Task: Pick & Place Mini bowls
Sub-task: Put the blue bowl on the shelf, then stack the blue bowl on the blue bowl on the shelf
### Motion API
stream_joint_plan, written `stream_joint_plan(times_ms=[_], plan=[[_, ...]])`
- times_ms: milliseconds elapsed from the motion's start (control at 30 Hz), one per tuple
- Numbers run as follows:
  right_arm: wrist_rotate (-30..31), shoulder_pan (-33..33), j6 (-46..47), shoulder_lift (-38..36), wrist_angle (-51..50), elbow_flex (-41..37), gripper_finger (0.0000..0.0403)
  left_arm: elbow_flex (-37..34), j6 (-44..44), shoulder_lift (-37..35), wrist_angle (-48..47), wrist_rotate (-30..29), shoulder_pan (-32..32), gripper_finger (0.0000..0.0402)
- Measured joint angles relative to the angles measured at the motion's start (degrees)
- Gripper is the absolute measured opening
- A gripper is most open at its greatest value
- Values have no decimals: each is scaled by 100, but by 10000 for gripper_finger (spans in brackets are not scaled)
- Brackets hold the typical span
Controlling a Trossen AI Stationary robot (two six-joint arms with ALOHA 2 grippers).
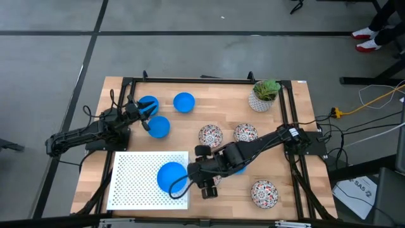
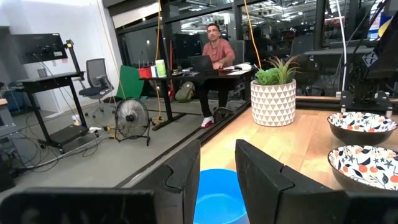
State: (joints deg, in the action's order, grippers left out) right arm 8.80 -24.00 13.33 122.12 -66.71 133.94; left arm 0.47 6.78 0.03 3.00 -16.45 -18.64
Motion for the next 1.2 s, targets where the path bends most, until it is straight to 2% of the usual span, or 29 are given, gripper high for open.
stream_joint_plan(times_ms=[133,433,633,1000,1200], plan=[[356,62,152,124,20,-22,181,0,0,0,0,0,-2,98],[364,100,-41,391,558,-30,181,0,0,2,-2,0,0,98],[366,107,-110,596,1577,-30,181,0,0,0,0,0,-1,98],[355,178,-268,1226,4164,-30,181,0,0,2,0,0,0,98],[370,233,-874,1248,4331,-26,181,0,0,1,0,0,-1,98]])
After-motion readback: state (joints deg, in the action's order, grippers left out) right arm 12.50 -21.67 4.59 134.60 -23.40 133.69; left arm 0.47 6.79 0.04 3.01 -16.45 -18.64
